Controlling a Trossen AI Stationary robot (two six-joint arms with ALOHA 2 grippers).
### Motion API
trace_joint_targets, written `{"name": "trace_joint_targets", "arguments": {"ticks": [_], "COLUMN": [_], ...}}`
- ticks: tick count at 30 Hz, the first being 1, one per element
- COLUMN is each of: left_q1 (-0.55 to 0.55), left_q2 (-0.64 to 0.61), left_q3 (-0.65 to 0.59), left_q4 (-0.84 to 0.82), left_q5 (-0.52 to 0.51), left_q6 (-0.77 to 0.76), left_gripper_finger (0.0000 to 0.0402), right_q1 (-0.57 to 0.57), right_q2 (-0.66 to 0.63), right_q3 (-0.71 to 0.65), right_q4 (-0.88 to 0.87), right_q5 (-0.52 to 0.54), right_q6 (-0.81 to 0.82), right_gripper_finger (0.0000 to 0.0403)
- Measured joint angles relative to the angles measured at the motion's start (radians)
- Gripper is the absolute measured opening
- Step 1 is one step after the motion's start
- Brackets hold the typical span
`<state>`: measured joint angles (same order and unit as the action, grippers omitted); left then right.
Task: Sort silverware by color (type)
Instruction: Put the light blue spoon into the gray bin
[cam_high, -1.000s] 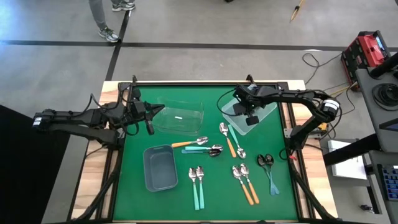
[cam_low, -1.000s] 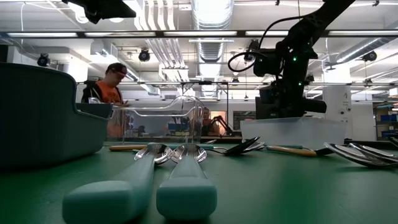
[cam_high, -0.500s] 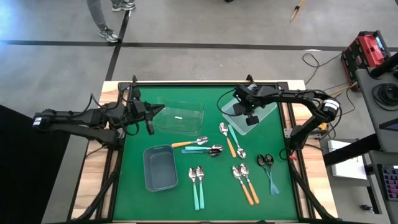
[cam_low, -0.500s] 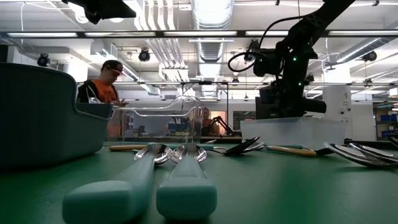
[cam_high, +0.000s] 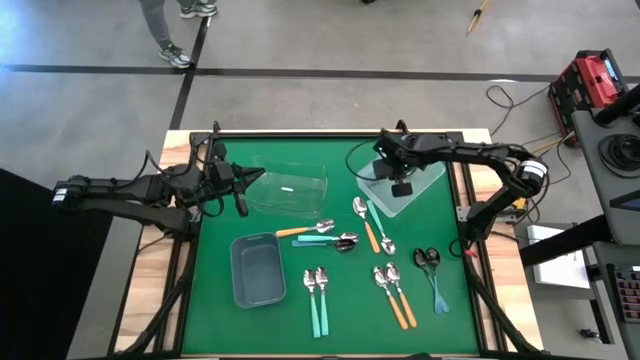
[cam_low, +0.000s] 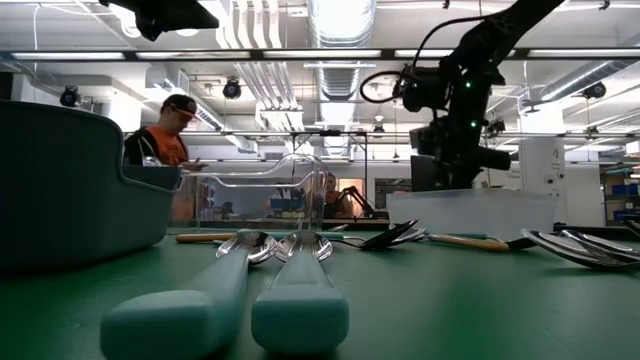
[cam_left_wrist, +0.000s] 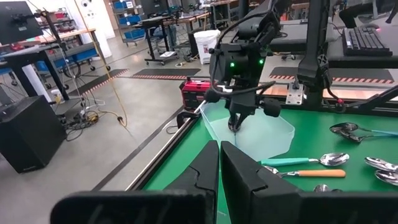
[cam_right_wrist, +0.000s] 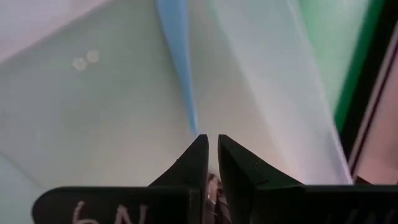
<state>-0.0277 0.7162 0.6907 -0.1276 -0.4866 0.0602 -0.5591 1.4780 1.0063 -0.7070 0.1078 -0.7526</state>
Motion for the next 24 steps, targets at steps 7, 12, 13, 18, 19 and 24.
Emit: {"name": "trace_joint_targets", "arguments": {"ticks": [7, 12, 13, 18, 19, 24], "left_q1": [0.0, -0.007, -0.012, -0.045, -0.053, -0.105], "left_q2": [0.0, 0.034, 0.048, 0.137, 0.157, 0.259], "left_q3": [0.0, 0.0, 0.002, 0.032, 0.042, 0.102], "left_q4": [0.001, 0.022, 0.022, 0.019, 0.016, -0.005], "left_q5": [0.071, 0.207, 0.22, 0.228, 0.228, 0.227], "left_q6": [-0.011, -0.079, -0.081, -0.083, -0.083, -0.072], "left_gripper_finger": [0.0, 0.0, 0.0, 0.0, 0.0, 0.0], "right_q1": [0.012, 0.057, 0.068, 0.133, 0.147, 0.226], "right_q2": [0.0, -0.003, -0.008, -0.049, -0.058, -0.122], "right_q3": [0.118, 0.219, 0.235, 0.31, 0.324, 0.354], "right_q4": [-0.099, -0.16, -0.162, -0.166, -0.171, -0.183], "right_q5": [-0.001, 0.0, 0.0, 0.012, 0.022, 0.025], "right_q6": [0.11, 0.215, 0.239, 0.416, 0.458, 0.59], "right_gripper_finger": [0.0028, 0.0028, 0.0028, 0.0028, 0.0028, 0.0028]}}
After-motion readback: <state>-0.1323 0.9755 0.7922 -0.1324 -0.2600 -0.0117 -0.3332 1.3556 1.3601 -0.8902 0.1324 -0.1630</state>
